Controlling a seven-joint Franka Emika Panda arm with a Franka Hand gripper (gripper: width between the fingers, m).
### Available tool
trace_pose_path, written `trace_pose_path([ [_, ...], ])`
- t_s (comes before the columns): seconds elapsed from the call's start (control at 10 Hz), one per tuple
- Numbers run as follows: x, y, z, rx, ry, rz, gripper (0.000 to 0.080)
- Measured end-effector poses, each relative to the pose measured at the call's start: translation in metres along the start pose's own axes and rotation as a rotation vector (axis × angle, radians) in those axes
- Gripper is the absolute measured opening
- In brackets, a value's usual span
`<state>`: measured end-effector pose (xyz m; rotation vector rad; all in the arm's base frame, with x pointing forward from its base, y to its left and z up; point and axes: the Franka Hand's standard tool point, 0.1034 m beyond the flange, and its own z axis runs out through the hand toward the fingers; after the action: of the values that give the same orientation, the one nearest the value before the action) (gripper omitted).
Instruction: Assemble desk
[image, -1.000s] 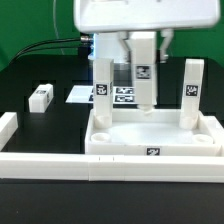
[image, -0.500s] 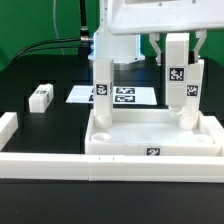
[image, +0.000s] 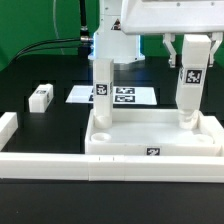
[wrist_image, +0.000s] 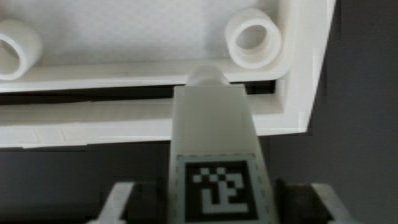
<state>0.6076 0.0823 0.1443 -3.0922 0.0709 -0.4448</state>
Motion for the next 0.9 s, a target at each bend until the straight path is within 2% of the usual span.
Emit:
trace_pose_path([
  [0.3, -0.001, -0.003, 0.003, -0.002, 0.003, -0.010, 0.0285],
  [0.6, -0.010, -0.036, 0.020, 0.010, -0.005, -0.041, 0.0285],
  [0.7, -0.009, -0.039, 0.026, 0.011, -0.005, -0.054, 0.0285],
  [0.9, -0.009, -0.033, 0.028, 0.007, -0.007, -0.058, 0.0285],
])
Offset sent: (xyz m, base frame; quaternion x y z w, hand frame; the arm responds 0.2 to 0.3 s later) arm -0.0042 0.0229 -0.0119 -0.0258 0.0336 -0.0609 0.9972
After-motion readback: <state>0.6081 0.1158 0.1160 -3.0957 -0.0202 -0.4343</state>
